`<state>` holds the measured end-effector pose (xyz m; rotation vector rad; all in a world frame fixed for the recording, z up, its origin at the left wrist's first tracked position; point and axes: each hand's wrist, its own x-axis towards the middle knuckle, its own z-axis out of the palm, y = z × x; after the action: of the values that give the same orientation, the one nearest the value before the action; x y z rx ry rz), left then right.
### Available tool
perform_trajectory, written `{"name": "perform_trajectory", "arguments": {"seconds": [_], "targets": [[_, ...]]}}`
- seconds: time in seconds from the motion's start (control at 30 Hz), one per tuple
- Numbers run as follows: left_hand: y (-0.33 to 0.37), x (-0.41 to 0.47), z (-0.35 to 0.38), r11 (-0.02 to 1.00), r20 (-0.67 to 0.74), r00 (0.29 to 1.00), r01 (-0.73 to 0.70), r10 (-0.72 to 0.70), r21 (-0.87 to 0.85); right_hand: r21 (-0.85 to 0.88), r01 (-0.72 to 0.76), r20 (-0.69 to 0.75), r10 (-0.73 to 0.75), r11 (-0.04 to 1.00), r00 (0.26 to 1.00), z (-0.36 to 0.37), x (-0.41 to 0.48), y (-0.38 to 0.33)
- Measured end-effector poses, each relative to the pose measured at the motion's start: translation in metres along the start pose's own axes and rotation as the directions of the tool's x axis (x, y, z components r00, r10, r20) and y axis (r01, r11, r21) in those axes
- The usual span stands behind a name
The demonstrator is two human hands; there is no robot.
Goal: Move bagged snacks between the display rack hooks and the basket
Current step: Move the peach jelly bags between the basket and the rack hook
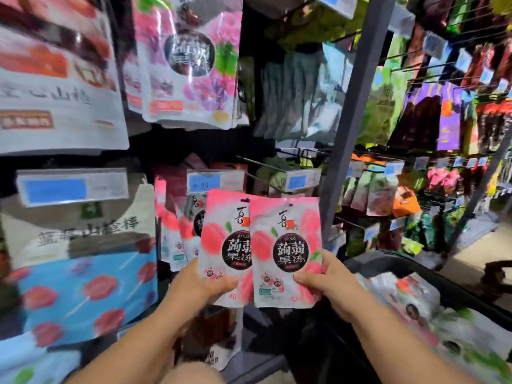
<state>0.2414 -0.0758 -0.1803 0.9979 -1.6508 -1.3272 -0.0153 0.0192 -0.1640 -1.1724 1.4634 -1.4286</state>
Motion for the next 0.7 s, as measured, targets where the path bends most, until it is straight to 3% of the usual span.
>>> {"name": "perform_trajectory", "arguments": {"seconds": [0.37,0.7], "targets": [[-0.046,-0.059,-0.093,0.999,-0.299,0.954,0.041,-0.030,0.030,-0.004,-0.009,0.197,0.010,1.000,0.980,0.081,0.035,0.004],[-0.059,-0.072,-0.127,0.993,-0.359,0.933,-0.003,-0.039,-0.115,-0.009,-0.020,0.177,0.022,1.000,0.984,0.116,0.057,-0.002]]}}
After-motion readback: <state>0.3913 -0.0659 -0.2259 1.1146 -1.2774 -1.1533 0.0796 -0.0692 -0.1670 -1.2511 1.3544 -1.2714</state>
